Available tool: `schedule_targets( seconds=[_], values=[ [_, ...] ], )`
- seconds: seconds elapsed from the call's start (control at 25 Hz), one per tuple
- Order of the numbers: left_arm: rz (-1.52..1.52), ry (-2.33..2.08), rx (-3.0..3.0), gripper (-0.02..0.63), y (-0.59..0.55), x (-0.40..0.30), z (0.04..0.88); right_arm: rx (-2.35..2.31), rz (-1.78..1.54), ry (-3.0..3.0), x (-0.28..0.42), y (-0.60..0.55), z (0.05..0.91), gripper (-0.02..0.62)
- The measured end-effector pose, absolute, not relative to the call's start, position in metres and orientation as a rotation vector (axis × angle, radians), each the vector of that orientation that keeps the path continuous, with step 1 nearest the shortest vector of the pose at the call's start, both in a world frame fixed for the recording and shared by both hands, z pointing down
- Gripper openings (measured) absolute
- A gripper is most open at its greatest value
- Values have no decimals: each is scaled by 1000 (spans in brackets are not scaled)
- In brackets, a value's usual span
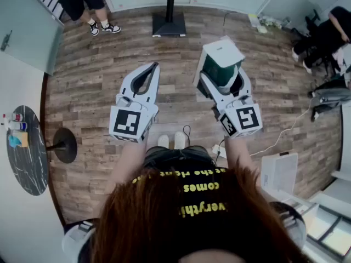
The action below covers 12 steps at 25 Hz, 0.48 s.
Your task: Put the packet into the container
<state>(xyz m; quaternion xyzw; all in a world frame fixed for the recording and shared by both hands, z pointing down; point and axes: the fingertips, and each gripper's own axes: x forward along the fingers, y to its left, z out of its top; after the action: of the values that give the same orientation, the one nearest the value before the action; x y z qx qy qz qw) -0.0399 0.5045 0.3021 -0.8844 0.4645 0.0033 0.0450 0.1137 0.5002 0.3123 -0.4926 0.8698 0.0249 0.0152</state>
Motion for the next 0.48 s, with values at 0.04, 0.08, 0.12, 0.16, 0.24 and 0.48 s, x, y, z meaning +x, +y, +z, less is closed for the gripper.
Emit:
schedule_targets(
  seconds=[0.04,0.08,0.12,0.16,0.24,0.48],
  values=[
    [12,1424,-2702,0,504,-40,302,-1531,77,2706,114,500,312,382],
    [12,1428,-2703,0,504,-40,302,-1529,77,2706,113,500,312,382],
    [11,1431,-2707,0,504,-40,302,-1527,76,2705,113,500,312,382],
    [8,1432,-2714,0,504,-39,302,-1523,74,2704,113,500,312,383],
    [2,1427,-2720,0,503,-38,303,-1519,72,2701,113,500,312,382],
    [16,1416,-2712,0,498,-33,302,-1479,20,2710,111,494,312,383]
  ],
)
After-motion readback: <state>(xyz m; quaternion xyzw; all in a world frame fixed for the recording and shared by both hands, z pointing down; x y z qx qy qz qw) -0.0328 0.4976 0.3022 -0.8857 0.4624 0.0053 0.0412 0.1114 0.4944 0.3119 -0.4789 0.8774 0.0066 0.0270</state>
